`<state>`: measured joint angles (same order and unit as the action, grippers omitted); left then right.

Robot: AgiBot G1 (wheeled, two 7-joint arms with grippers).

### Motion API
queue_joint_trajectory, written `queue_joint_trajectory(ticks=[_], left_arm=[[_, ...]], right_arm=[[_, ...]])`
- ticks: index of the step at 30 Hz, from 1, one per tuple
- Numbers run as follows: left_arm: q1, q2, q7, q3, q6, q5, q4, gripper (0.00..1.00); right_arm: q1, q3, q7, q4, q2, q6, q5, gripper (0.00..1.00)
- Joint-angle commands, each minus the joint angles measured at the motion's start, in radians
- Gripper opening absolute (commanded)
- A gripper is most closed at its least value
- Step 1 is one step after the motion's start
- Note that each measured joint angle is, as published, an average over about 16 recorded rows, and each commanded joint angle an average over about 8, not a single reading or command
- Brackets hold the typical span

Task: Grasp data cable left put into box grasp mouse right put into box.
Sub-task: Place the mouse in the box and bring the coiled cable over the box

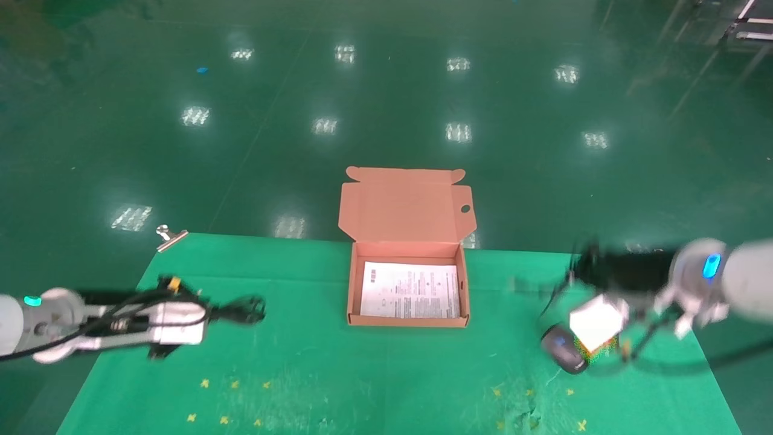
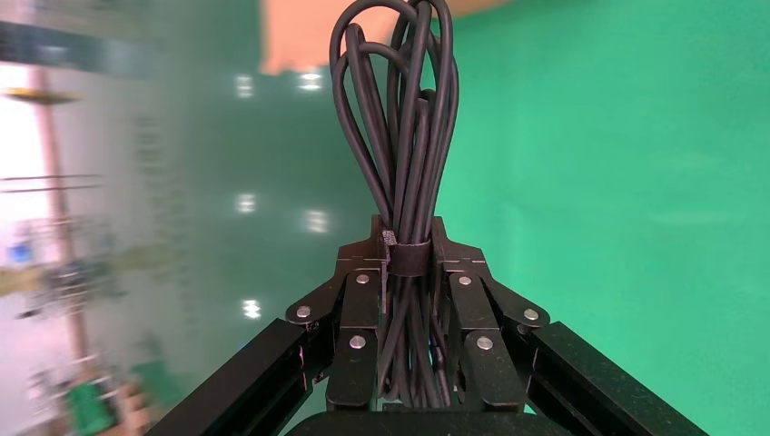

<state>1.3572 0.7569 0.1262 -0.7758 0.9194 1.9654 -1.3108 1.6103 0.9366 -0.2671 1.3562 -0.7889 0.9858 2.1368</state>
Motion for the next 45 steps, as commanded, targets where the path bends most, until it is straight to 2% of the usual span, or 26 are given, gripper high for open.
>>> queue_joint_trajectory(ticks=[1, 10, 16, 21, 26, 36, 45], left_arm=[[0.009, 0.014, -0.011, 0.01, -0.046, 0.02, -0.015, 0.0], [0.112, 0.166, 0.024, 0.008, -0.091, 0.116, 0.073, 0.0], [0.173, 0.261, 0.063, 0.005, -0.123, 0.19, 0.185, 0.0], [0.201, 0.298, 0.092, 0.006, -0.134, 0.23, 0.24, 0.0], [0.202, 0.289, 0.097, 0.006, -0.127, 0.237, 0.236, 0.0], [0.163, 0.185, 0.086, 0.016, -0.088, 0.197, 0.15, 0.0], [0.152, 0.113, 0.099, 0.026, -0.057, 0.196, 0.103, 0.0]], right_arm=[[0.035, -0.019, 0.003, -0.001, -0.014, -0.019, 0.005, 0.0], [0.121, -0.05, -0.003, -0.048, -0.186, -0.161, 0.051, 0.0], [0.157, -0.034, -0.073, -0.157, -0.305, -0.225, 0.034, 0.0], [0.172, -0.026, -0.132, -0.214, -0.345, -0.252, 0.001, 0.0], [0.166, -0.025, -0.149, -0.222, -0.349, -0.256, -0.023, 0.0], [0.121, -0.02, -0.126, -0.194, -0.316, -0.247, -0.014, 0.0], [0.101, -0.004, -0.13, -0.271, -0.349, -0.265, 0.009, 0.0]])
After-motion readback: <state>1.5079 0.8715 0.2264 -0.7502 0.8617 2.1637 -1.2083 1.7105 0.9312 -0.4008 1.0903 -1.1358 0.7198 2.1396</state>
